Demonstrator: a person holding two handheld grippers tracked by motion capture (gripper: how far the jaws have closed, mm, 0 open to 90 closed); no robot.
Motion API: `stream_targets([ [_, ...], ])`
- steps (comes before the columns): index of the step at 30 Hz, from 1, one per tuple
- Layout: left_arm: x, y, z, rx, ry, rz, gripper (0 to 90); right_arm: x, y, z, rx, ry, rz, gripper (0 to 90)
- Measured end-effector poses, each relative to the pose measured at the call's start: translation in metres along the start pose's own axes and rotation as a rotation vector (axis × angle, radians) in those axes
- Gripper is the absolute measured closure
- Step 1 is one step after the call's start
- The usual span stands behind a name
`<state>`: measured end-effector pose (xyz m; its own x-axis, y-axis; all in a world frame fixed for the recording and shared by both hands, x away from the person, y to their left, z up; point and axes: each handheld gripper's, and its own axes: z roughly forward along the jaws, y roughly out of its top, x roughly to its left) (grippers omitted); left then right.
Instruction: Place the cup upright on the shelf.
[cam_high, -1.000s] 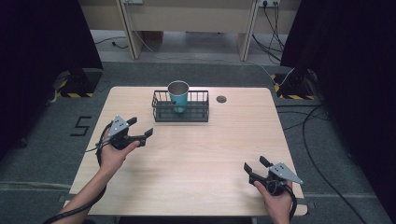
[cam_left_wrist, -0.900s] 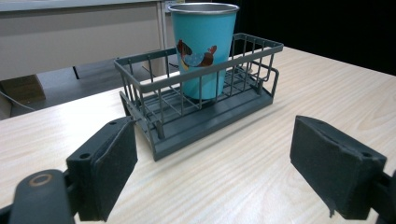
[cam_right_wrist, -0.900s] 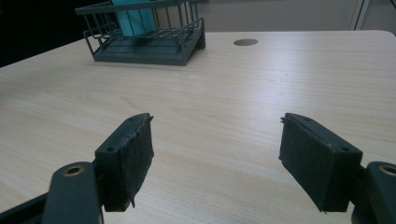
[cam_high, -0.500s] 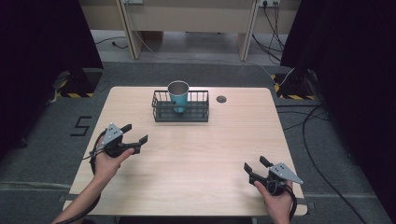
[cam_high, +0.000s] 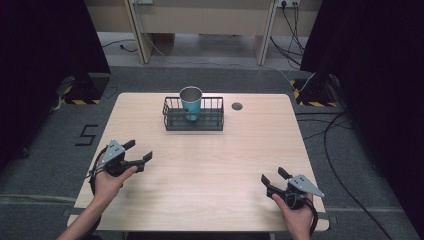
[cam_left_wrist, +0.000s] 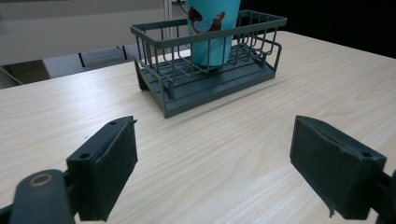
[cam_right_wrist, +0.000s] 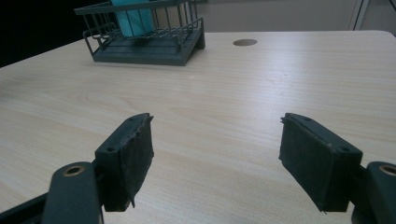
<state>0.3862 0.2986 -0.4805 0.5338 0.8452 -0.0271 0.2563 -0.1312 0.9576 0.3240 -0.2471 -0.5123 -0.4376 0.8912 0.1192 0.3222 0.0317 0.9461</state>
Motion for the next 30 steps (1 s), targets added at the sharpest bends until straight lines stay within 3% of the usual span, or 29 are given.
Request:
stream_targets([
  [12, 0.003, -0.015, -0.013, 0.019, 0.016, -0.013, 14.4, 0.000, 0.000, 0.000, 0.000, -0.002, -0.001, 26.4],
  [25, 0.009, -0.032, -0.027, 0.024, 0.036, -0.063, 14.4, 0.000, 0.000, 0.000, 0.000, 0.000, -0.004, 26.4],
  [30, 0.006, -0.030, -0.032, 0.011, 0.033, -0.047, 14.4, 0.000, 0.000, 0.000, 0.006, 0.004, -0.003, 25.6],
])
